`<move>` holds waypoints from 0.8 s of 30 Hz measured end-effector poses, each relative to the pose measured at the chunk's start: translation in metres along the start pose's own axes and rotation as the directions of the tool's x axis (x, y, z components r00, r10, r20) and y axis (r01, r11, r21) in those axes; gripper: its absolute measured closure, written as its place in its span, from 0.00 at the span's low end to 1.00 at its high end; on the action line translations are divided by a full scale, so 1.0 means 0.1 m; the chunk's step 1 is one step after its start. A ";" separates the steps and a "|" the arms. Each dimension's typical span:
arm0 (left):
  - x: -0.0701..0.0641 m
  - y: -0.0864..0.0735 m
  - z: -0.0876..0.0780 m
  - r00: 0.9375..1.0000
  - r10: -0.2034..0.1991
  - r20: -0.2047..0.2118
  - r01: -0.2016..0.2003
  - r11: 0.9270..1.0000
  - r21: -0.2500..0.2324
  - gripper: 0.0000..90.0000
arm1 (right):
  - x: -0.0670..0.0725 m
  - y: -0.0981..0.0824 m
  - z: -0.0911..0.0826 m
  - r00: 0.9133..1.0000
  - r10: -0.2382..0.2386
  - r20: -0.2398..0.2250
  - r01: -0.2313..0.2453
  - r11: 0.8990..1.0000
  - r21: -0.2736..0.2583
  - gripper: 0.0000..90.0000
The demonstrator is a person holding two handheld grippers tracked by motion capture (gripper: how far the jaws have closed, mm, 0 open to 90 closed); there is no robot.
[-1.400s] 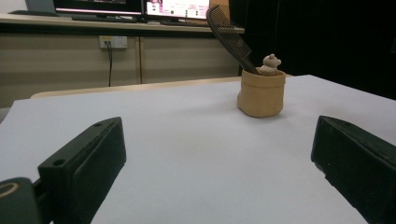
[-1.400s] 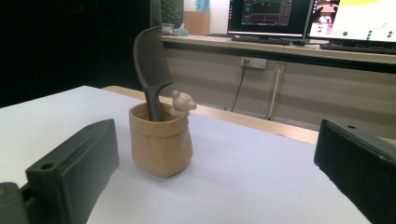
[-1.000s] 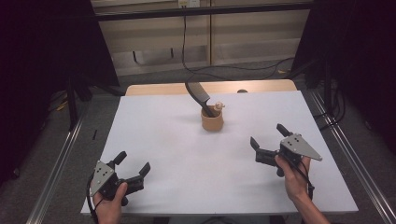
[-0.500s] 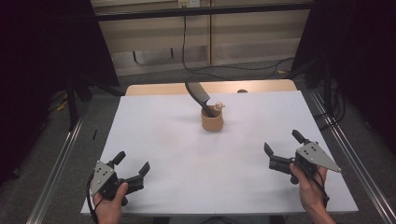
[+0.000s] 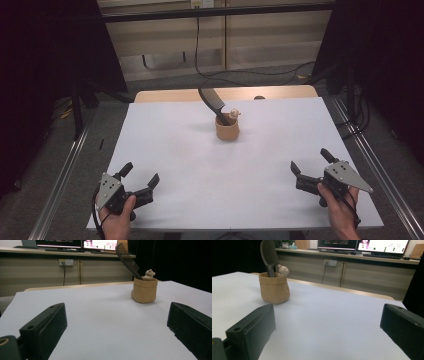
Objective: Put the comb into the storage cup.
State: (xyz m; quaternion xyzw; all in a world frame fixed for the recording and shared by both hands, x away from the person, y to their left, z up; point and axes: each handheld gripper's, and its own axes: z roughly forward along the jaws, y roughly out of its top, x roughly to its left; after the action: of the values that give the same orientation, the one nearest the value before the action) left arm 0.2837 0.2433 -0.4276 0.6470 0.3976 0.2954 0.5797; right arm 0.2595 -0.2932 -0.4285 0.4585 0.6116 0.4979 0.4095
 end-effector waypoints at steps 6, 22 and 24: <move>0.00 0.00 -0.01 1.000 -0.008 0.004 0.008 1.000 -0.007 0.03 | -0.07 -0.08 -0.06 0.999 0.022 0.028 -0.022 1.000 0.003 0.00; 0.01 -0.02 0.00 1.000 -0.011 0.003 0.011 1.000 0.002 0.03 | -0.04 -0.14 -0.08 0.998 0.019 0.058 -0.019 1.000 -0.007 0.00; 0.03 -0.01 -0.01 1.000 -0.015 0.000 0.015 1.000 0.001 0.03 | -0.05 -0.15 -0.08 0.998 0.025 0.057 -0.024 1.000 -0.008 0.00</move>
State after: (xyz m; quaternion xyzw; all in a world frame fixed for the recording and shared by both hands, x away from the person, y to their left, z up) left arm 0.2838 0.2465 -0.4290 0.6442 0.4024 0.2911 0.5816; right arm 0.2512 -0.3014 -0.4413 0.4785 0.5923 0.4918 0.4222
